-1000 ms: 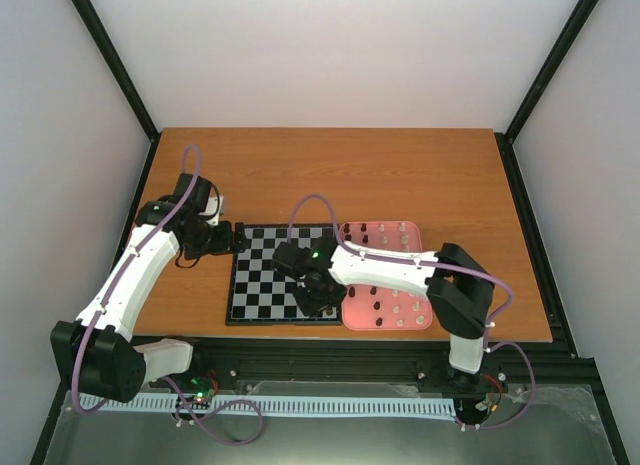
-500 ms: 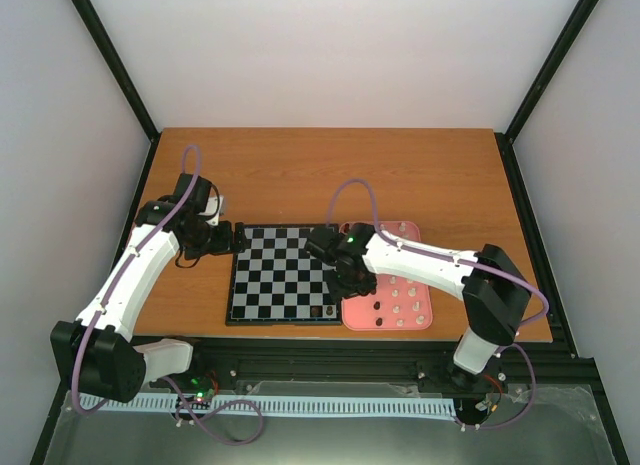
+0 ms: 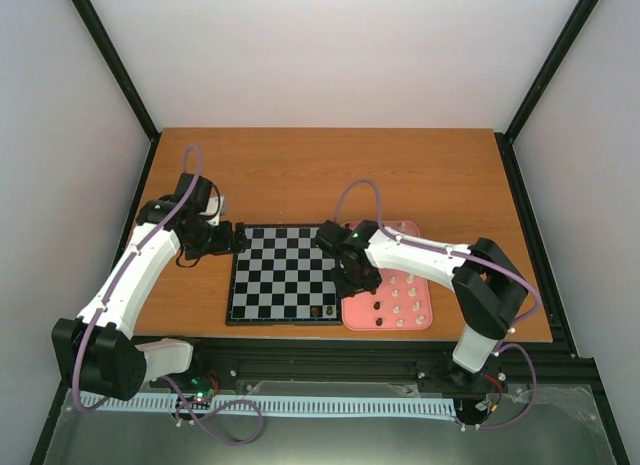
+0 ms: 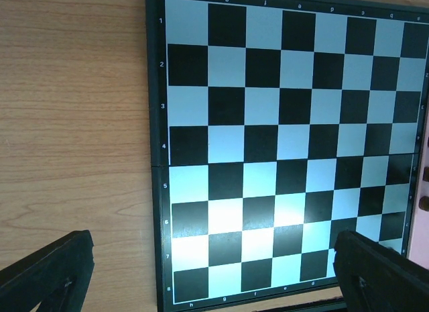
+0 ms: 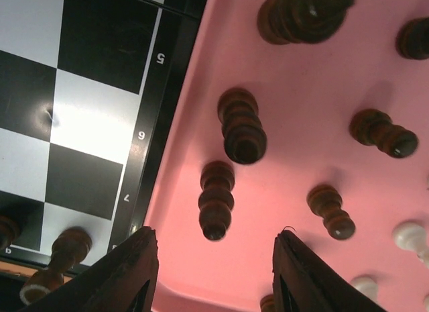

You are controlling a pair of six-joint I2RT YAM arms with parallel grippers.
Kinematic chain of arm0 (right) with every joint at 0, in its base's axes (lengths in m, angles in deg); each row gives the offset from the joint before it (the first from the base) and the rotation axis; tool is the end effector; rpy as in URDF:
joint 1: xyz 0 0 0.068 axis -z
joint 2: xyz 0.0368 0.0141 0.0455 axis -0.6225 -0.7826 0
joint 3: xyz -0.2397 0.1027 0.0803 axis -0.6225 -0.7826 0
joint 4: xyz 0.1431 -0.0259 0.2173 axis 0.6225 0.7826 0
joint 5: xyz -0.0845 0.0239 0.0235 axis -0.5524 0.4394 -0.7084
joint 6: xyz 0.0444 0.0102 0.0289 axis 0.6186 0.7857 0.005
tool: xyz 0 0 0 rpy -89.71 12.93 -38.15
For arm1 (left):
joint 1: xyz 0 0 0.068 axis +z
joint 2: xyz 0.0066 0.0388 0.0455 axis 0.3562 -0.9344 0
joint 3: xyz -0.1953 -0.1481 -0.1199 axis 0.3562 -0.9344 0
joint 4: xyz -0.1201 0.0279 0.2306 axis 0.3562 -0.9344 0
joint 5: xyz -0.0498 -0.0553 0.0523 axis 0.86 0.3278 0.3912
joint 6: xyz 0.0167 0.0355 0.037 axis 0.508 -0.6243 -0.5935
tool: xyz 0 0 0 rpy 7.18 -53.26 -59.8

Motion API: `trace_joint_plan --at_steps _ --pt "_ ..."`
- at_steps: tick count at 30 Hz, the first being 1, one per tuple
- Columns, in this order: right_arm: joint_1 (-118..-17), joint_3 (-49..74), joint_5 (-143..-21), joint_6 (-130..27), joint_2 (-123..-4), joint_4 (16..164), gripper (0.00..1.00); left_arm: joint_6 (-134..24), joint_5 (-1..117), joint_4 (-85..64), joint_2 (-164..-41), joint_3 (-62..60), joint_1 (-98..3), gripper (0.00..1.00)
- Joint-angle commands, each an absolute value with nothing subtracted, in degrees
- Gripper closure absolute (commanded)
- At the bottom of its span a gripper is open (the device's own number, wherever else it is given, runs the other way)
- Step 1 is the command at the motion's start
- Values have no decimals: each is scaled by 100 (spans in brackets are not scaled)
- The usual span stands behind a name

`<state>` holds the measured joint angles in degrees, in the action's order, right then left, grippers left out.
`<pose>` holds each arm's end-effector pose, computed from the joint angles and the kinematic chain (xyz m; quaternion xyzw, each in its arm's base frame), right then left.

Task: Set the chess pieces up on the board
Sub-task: Pick up the chess piece from the storage box.

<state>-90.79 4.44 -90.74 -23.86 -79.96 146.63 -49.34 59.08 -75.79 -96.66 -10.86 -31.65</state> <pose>0.1861 0.2395 0.1960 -0.1571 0.9872 0.0104 0.0256 0.2109 -0.0460 0.2864 -0.0387 0.9814 -0.1179 0.1467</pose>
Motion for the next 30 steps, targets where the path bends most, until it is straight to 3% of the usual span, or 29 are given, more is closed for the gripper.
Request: trace_joint_plan --at_steps 1,17,30 --pt "-9036 370 -8938 -2591 -8194 14387 53 -4964 5908 -7545 -9758 -1003 -3194 0" --pt "-8966 346 -8933 -2687 -8492 14257 63 -4973 5941 -7510 -9934 -946 -3194 0" --pt "-8952 441 -9038 -2688 -8528 14413 88 -4973 5973 -7489 -9895 -1003 -3194 0"
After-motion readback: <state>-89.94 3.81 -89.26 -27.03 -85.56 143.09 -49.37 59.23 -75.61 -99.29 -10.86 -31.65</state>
